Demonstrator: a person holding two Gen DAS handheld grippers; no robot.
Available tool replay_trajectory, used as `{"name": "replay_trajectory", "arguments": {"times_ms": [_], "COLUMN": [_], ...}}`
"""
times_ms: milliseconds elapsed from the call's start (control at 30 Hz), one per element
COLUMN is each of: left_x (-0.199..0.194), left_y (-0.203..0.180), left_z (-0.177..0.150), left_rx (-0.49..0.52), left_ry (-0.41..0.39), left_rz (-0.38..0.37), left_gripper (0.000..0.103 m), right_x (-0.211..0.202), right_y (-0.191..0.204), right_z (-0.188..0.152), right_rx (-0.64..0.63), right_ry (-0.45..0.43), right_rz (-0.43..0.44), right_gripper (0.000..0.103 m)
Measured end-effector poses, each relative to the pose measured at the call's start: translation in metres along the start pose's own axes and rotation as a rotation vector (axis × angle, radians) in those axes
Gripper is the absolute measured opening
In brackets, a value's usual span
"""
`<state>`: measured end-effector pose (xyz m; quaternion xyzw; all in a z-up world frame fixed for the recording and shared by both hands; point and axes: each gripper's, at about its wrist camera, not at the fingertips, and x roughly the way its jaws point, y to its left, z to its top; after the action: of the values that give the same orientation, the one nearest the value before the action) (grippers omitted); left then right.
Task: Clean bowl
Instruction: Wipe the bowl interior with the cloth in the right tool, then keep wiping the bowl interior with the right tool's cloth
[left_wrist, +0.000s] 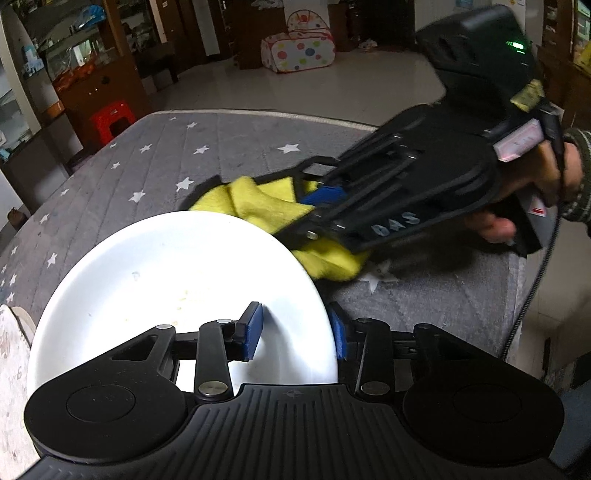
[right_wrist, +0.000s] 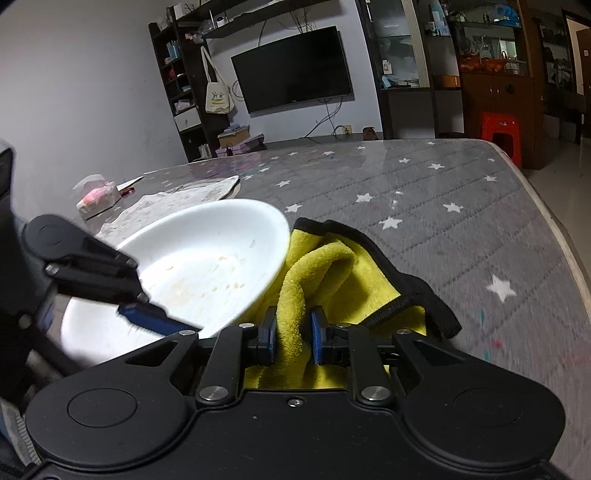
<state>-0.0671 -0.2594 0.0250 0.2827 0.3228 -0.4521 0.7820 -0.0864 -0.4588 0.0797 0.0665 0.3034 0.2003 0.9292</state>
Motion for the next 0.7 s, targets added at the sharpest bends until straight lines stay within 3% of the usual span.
{"name": "replay_trajectory", "arguments": {"times_ms": [300,700], "left_x": [-0.004,-0.008], "left_y": [0.001,0.003], "left_z": [-0.006,-0.015], "left_rx": [0.044,0.069], "left_ry": [-0.017,-0.009], "left_rz": [-0.059,-0.126], "left_gripper": [0.038,0.038], "right_x": [-0.021,0.006], "right_y": [0.015,-0.003], "right_z": [-0.015,0.01], "right_rx": [-0.026,-0.064], "right_ry": [0.011,0.006], "right_rz": [0.018,0.03], "right_gripper": [0.02,0.02]}}
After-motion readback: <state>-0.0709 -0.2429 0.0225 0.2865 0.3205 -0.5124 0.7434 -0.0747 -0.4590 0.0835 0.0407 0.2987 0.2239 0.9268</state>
